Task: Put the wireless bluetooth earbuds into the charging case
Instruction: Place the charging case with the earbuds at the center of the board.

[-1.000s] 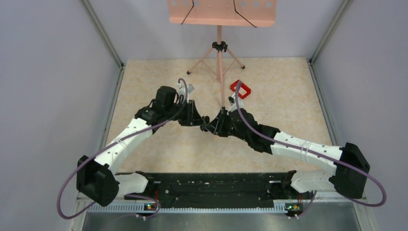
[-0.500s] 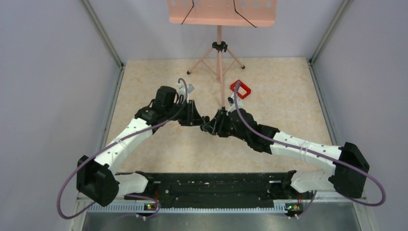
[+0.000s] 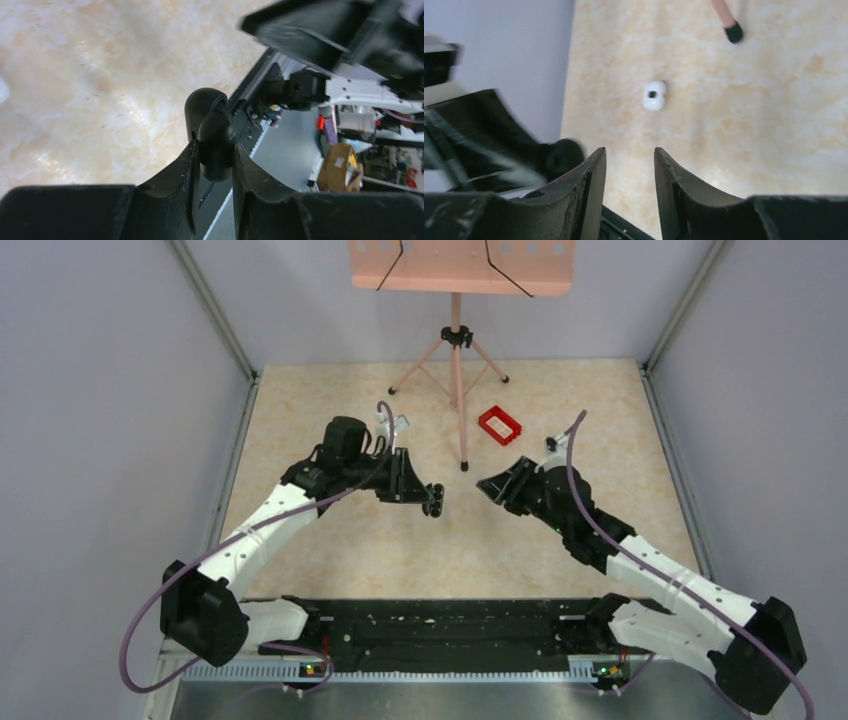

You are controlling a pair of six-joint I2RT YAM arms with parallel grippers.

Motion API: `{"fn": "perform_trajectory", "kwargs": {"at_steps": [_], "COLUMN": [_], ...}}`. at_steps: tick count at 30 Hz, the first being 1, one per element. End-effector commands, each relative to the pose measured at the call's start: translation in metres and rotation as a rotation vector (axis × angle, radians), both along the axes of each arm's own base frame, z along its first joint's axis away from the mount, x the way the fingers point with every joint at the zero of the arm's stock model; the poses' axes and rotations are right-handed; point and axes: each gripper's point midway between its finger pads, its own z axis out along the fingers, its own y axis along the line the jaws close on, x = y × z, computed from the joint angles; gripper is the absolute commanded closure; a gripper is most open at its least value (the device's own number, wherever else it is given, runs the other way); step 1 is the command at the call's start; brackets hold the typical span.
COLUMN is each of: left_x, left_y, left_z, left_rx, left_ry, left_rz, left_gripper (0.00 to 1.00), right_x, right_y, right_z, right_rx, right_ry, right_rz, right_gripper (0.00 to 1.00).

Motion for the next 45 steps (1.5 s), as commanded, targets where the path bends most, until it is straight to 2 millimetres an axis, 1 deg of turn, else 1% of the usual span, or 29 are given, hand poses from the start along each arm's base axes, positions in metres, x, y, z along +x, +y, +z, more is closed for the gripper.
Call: {"fn": "perform_trajectory", "kwargs": {"at_steps": [1,2,3,5,6,11,14,18,24,26,28,39,41,45], "left_x": [-0.015,-0.017,-0.020,-0.023,-0.024,-0.032,-0.037,-0.045,-0.049,-0.051,-0.052,-0.052,-0.052,-0.053], "left_y": [-0.019,-0.020,-0.021,-0.022,-0.022,-0.022,-0.022,-0.022,-0.022,-0.022,-0.022,-0.023,-0.023,-0.023], "left_z": [0.052,0.056,0.059,0.063,0.065,0.075,0.085,0.103,0.121,0.124,0.127,0.134,0.134,0.136], "left_rx": [-0.198,-0.215,-0.231,-0.255,-0.262,-0.304,-0.347,-0.405,-0.433,-0.447,-0.460,-0.492,-0.496,-0.503], "left_ry": [-0.067,-0.068,-0.066,-0.071,-0.071,-0.070,-0.083,-0.102,-0.132,-0.136,-0.138,-0.138,-0.134,-0.135], "left_rz": [-0.178,-0.193,-0.207,-0.223,-0.228,-0.277,-0.314,-0.361,-0.400,-0.407,-0.408,-0.408,-0.408,-0.412], "left_gripper": [1.00,1.00,1.00,1.00,1.00,1.00,1.00,1.00,1.00,1.00,1.00,1.00,1.00,1.00], "right_x": [-0.008,-0.012,-0.012,-0.014,-0.014,-0.023,-0.039,-0.059,-0.083,-0.087,-0.088,-0.087,-0.087,-0.091], "right_y": [0.011,0.019,0.024,0.028,0.028,0.008,0.003,0.006,0.013,0.016,0.019,0.030,0.031,0.031], "right_z": [-0.033,-0.031,-0.024,-0.011,0.003,0.024,0.043,0.067,0.099,0.105,0.105,0.115,0.115,0.123], "right_rx": [0.063,0.092,0.131,0.212,0.263,0.356,0.385,0.424,0.511,0.524,0.527,0.542,0.558,0.623], "right_ry": [0.128,0.119,0.093,0.035,-0.025,-0.156,-0.265,-0.378,-0.503,-0.526,-0.527,-0.545,-0.543,-0.559], "right_rz": [0.114,0.160,0.185,0.207,0.214,0.196,0.255,0.379,0.534,0.575,0.606,0.674,0.685,0.720], "right_gripper": [0.60,0.59,0.57,0.49,0.45,0.36,0.28,0.24,0.20,0.20,0.19,0.19,0.19,0.19]}}
